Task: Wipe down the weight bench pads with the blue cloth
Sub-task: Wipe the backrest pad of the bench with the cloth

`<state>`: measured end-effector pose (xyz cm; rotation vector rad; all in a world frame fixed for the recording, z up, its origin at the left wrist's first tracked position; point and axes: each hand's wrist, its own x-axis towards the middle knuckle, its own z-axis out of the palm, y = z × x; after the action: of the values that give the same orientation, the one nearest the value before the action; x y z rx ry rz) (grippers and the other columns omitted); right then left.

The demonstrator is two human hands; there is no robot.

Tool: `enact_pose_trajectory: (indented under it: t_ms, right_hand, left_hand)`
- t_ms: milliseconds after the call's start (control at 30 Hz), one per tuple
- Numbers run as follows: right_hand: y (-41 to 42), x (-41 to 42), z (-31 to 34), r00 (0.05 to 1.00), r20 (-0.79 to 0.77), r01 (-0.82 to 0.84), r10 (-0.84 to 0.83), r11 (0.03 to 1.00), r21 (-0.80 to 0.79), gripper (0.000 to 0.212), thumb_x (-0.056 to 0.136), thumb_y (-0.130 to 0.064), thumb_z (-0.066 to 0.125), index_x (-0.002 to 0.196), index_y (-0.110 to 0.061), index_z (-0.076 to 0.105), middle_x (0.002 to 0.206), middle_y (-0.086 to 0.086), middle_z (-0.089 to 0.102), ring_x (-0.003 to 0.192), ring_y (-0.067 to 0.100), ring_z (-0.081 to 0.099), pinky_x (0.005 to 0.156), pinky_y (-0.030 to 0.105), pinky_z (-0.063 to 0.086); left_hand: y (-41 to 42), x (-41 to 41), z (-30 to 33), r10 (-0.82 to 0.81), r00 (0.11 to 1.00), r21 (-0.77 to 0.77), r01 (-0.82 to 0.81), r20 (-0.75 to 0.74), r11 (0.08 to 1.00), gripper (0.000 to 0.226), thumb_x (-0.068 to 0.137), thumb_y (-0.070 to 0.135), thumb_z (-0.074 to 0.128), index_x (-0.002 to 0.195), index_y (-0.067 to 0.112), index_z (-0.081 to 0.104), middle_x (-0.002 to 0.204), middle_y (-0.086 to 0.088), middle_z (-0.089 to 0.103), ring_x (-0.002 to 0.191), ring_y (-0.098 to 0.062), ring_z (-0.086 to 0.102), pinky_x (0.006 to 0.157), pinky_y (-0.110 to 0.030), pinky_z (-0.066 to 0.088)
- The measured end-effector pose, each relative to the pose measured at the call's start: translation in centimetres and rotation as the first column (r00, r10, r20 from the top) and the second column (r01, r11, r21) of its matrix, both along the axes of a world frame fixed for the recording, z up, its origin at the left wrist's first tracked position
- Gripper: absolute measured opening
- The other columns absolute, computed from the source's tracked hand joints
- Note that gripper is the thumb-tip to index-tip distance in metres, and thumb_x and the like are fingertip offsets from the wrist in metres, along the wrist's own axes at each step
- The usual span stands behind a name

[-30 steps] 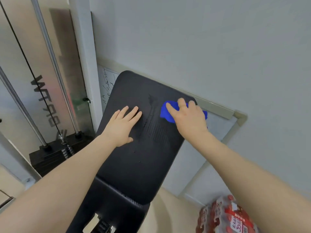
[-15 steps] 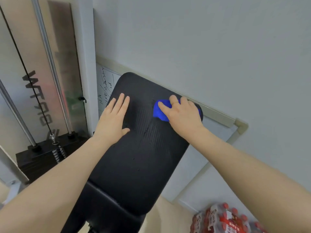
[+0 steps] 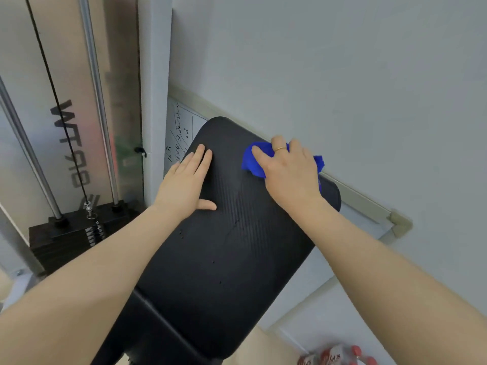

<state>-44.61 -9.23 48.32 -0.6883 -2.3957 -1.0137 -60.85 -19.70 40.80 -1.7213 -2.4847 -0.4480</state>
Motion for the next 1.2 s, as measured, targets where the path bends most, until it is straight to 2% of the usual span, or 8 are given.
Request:
enact_pose_trajectory:
  t_ms: [167, 367, 600, 800, 900, 1033, 1100, 1200]
  right_hand:
    - [-2.1, -1.4, -3.2, 0.969, -0.231, 0.033, -0.082, 0.977, -0.21, 0.055, 0.05, -0.007, 0.073, 0.103, -0.019, 0.069, 0.089, 0.015, 0.062, 0.058, 0.028, 0.048, 0.05, 0.028, 0.028]
    - [-2.0, -1.1, -3.4, 0.984, 0.147, -0.085, 0.101, 0.99, -0.116, 0.049, 0.049, -0.012, 0.078, 0.095, -0.022, 0.069, 0.087, 0.01, 0.061, 0.054, 0.023, 0.041, 0.048, 0.027, 0.026]
    - [-0.5, -5.2, -1.1, 0.963, -0.259, 0.031, -0.074, 0.986, -0.165, 0.051, 0.051, -0.003, 0.073, 0.099, -0.02, 0.071, 0.092, 0.014, 0.063, 0.06, 0.028, 0.05, 0.052, 0.029, 0.026]
    - [-2.8, -2.2, -4.2, 0.958, 0.259, -0.101, 0.123, 0.99, -0.097, 0.042, 0.053, -0.02, 0.075, 0.095, -0.025, 0.071, 0.092, 0.007, 0.064, 0.06, 0.023, 0.05, 0.049, 0.028, 0.032]
    - [-0.6, -5.4, 0.2, 0.997, 0.074, 0.008, -0.008, 1.0, 0.006, 0.039, 0.062, -0.014, 0.066, 0.099, -0.026, 0.068, 0.101, 0.006, 0.062, 0.065, 0.021, 0.044, 0.054, 0.029, 0.028]
    - [-0.1, -7.9, 0.1, 0.975, -0.158, 0.118, -0.155, 0.968, -0.22, 0.048, 0.071, -0.001, 0.058, 0.115, -0.019, 0.059, 0.117, 0.014, 0.052, 0.073, 0.024, 0.036, 0.06, 0.031, 0.026]
    - [-2.1, -7.1, -2.6, 0.989, -0.146, -0.004, -0.027, 0.979, -0.205, 0.05, 0.054, -0.003, 0.069, 0.101, -0.019, 0.068, 0.098, 0.013, 0.061, 0.062, 0.025, 0.044, 0.053, 0.029, 0.025]
    - [-4.4, -5.5, -6.8, 0.975, 0.178, -0.091, 0.132, 0.97, -0.225, 0.041, 0.051, -0.013, 0.072, 0.09, -0.023, 0.068, 0.091, 0.006, 0.062, 0.058, 0.02, 0.043, 0.05, 0.029, 0.024]
  left_hand:
    - [-0.2, -0.4, -0.1, -0.051, 0.997, 0.037, 0.048, 0.064, 0.998, 0.117, 0.068, 0.051, 0.072, 0.149, 0.014, -0.004, 0.159, -0.006, -0.008, 0.147, -0.025, 0.006, 0.118, -0.039, 0.018]
    - [-0.2, -0.5, -0.2, -0.053, 0.995, 0.056, 0.049, 0.079, 0.997, 0.118, 0.067, 0.051, 0.073, 0.149, 0.015, -0.004, 0.16, -0.005, -0.007, 0.147, -0.025, 0.006, 0.119, -0.04, 0.018]
    - [-0.2, -0.6, -0.1, -0.074, 0.991, 0.084, 0.065, 0.11, 0.994, 0.118, 0.067, 0.049, 0.075, 0.149, 0.016, -0.002, 0.16, -0.003, -0.006, 0.147, -0.024, 0.007, 0.117, -0.037, 0.02]
    - [0.0, -0.6, -0.3, -0.084, 0.978, 0.104, 0.065, 0.192, 0.992, 0.117, 0.068, 0.045, 0.076, 0.149, 0.018, -0.002, 0.159, 0.001, -0.01, 0.148, -0.021, 0.003, 0.116, -0.038, 0.025]
    - [0.0, -0.5, -0.2, -0.035, 0.986, 0.074, 0.023, 0.162, 0.997, 0.123, 0.066, 0.05, 0.076, 0.149, 0.017, -0.009, 0.159, 0.0, -0.013, 0.148, -0.023, -0.002, 0.119, -0.042, 0.013]
    - [-0.1, 0.0, -1.0, 0.345, 0.917, -0.039, -0.344, 0.201, 0.938, 0.144, 0.052, 0.071, 0.07, 0.144, 0.011, -0.023, 0.157, -0.013, -0.019, 0.145, -0.034, -0.013, 0.115, -0.053, -0.004]
    - [0.0, -0.3, -1.5, 0.382, 0.874, -0.092, -0.372, 0.301, 0.923, 0.145, 0.051, 0.073, 0.069, 0.145, 0.008, -0.019, 0.158, -0.014, -0.002, 0.146, -0.032, 0.001, 0.116, -0.053, 0.001]
    - [-0.1, -1.2, -2.5, 0.24, 0.859, -0.059, -0.24, 0.453, 0.969, 0.128, 0.063, 0.056, 0.074, 0.147, 0.007, -0.009, 0.151, -0.01, 0.028, 0.135, -0.027, 0.036, 0.11, -0.046, 0.027]
